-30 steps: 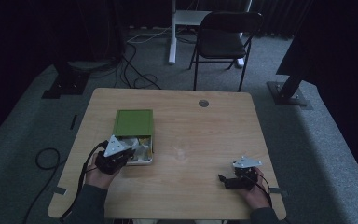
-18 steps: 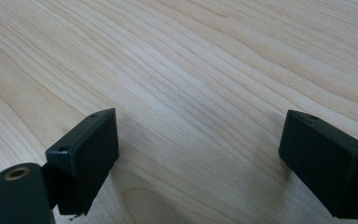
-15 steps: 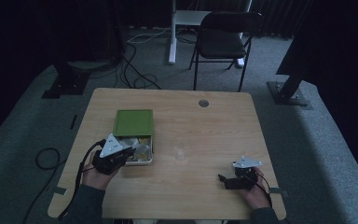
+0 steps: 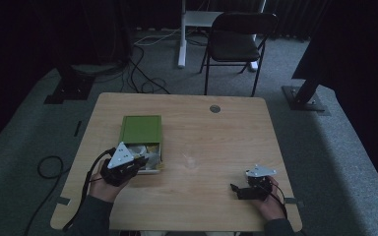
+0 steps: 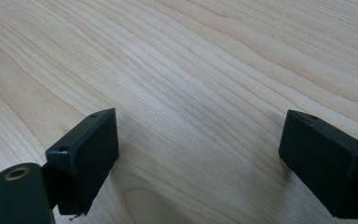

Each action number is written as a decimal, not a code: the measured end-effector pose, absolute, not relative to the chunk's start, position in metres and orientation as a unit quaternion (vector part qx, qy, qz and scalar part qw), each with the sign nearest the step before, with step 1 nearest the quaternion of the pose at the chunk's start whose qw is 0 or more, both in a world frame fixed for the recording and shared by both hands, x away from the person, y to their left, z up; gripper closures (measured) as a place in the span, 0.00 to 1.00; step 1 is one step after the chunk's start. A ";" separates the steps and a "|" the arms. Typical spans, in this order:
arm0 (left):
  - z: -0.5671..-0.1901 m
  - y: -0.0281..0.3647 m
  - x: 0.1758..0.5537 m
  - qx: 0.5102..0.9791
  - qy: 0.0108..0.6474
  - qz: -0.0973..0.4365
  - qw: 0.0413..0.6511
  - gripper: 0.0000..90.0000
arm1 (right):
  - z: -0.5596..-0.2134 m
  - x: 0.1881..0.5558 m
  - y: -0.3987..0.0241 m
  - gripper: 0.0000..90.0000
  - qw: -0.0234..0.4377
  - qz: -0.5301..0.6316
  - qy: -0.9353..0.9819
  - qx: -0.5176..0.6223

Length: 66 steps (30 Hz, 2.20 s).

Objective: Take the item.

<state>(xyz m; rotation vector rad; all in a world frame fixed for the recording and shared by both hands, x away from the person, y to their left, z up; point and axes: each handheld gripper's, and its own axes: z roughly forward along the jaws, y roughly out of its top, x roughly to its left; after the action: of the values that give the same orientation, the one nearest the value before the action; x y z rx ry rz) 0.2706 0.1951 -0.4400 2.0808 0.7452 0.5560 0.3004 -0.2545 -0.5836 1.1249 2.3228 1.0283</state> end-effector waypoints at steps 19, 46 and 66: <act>-0.438 0.181 0.279 0.837 0.281 0.213 0.419 0.99 | -0.584 0.300 -0.254 0.13 0.181 0.364 0.822 0.399; -0.428 0.157 0.293 0.840 0.259 0.203 0.432 0.99 | -0.584 0.300 -0.254 0.13 0.181 0.364 0.822 0.399; -0.426 0.147 0.308 0.840 0.258 0.197 0.434 0.99 | -0.583 0.300 -0.254 0.13 0.181 0.364 0.822 0.399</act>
<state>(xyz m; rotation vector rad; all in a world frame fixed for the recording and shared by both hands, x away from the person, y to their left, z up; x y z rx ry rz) 0.3083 0.1469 -0.4265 2.0933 0.6428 0.4899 0.3004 -0.2544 -0.5835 1.1261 2.3223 1.0280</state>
